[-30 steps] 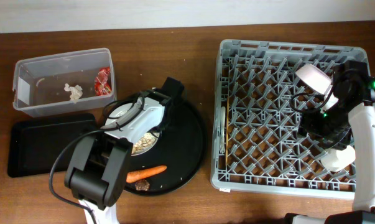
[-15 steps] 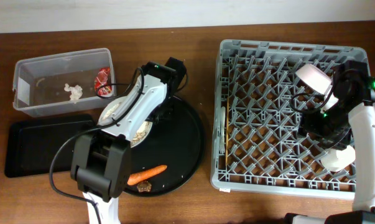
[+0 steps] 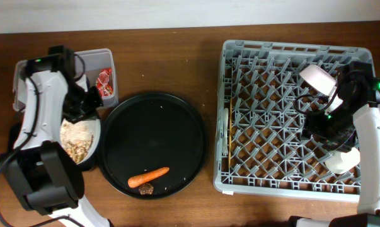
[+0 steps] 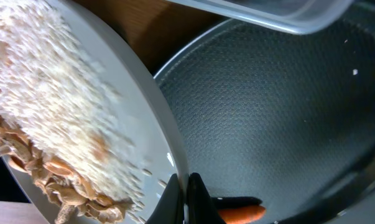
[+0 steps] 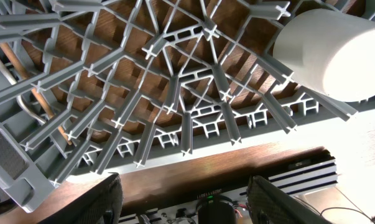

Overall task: Sort waste into correct bins and load items into the dishwasher rack
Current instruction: 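Tip the plate over the black tray with the left gripper, dumping rice and shells, then carry the white plate with the left gripper and stand it in the rack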

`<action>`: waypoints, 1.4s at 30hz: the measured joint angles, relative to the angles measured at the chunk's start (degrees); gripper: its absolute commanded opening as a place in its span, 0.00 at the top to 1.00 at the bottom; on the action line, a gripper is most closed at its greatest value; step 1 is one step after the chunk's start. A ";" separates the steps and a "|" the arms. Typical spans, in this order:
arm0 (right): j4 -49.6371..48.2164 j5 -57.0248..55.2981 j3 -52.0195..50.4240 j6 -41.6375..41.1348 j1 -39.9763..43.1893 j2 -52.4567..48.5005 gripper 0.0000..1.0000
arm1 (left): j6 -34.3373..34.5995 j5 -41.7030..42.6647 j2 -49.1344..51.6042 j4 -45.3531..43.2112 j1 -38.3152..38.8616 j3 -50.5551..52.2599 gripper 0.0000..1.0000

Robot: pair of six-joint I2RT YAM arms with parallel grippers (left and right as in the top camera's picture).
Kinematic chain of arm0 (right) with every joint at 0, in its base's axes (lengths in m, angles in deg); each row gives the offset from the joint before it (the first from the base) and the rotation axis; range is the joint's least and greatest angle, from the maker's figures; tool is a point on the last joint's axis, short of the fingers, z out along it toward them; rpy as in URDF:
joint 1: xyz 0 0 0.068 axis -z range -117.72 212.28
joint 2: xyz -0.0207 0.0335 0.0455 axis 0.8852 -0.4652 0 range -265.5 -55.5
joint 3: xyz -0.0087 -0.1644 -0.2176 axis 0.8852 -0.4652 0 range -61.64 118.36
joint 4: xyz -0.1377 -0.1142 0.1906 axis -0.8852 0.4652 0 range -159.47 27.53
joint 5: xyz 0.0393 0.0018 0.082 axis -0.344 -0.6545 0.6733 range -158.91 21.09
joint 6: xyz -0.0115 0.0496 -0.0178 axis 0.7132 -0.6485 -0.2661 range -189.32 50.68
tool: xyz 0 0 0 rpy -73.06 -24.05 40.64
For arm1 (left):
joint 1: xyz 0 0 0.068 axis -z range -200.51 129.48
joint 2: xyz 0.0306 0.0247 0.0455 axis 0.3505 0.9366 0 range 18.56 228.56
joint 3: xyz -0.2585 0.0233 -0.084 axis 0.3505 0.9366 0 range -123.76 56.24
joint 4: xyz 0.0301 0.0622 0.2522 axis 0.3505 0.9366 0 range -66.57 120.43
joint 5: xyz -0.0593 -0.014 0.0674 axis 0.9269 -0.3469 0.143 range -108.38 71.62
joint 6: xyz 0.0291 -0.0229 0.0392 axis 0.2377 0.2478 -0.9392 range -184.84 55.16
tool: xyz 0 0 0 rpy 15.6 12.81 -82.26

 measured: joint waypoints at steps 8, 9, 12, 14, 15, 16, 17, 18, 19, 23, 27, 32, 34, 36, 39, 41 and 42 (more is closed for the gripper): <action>0.00 0.00 0.00 0.11 0.00 0.00 0.32 | -12.31 22.53 -0.15 3.08 -15.93 -0.02 1.00; 0.00 0.02 0.00 0.09 0.00 0.00 0.32 | -14.32 25.94 -0.20 3.87 -17.75 0.00 1.00; 0.07 0.00 0.00 0.13 0.00 0.00 0.32 | -20.94 36.26 -0.31 6.27 -25.57 -0.02 1.00; 0.09 0.00 0.00 0.11 0.00 0.00 0.32 | -23.30 40.09 -0.33 7.76 -28.59 -0.02 1.00; 0.07 0.00 0.00 0.13 0.00 0.00 0.32 | -23.61 40.65 -0.33 7.80 -30.73 -0.02 1.00; 0.09 0.00 0.00 0.09 0.00 0.00 0.32 | -24.24 42.21 -0.33 8.09 -32.50 -0.02 1.00; 0.09 0.00 0.00 0.13 0.00 0.00 0.32 | -25.24 43.52 -0.33 8.68 -33.59 -0.02 1.00; 0.11 0.00 0.00 0.11 0.00 0.00 0.32 | -26.12 44.85 -0.35 9.25 -34.36 -0.02 1.00; 0.15 0.00 0.00 0.11 0.00 0.00 0.33 | -27.15 46.21 -0.44 9.46 -35.01 -0.02 1.00; 0.20 0.00 0.00 0.09 0.00 0.00 0.32 | -32.68 50.93 -0.66 11.04 -36.00 -0.09 1.00; 0.46 0.00 0.00 0.20 0.00 0.00 0.32 | -33.75 52.94 -0.66 11.96 -36.65 -0.17 1.00; 0.52 0.00 0.00 0.20 0.00 0.00 0.32 | -36.63 53.81 -0.74 14.14 -36.81 -0.17 1.00; 0.59 0.00 0.00 0.17 0.00 0.00 0.32 | -36.35 52.74 -0.74 13.70 -36.81 -0.17 1.00; 0.63 -0.04 0.00 0.20 0.00 0.00 0.32 | -35.56 52.15 -0.74 14.86 -36.79 -0.17 1.00; 0.66 -0.07 0.00 0.37 0.00 0.00 0.32 | -35.85 52.17 -0.96 17.70 -33.07 -0.17 1.00; 0.66 -0.07 0.00 0.37 0.00 0.00 0.33 | -36.50 52.37 -4.72 17.66 -26.56 -0.17 1.00; 1.11 -0.09 0.00 0.35 0.00 0.00 0.33 | -36.68 53.07 -8.76 17.00 -21.64 -0.17 1.00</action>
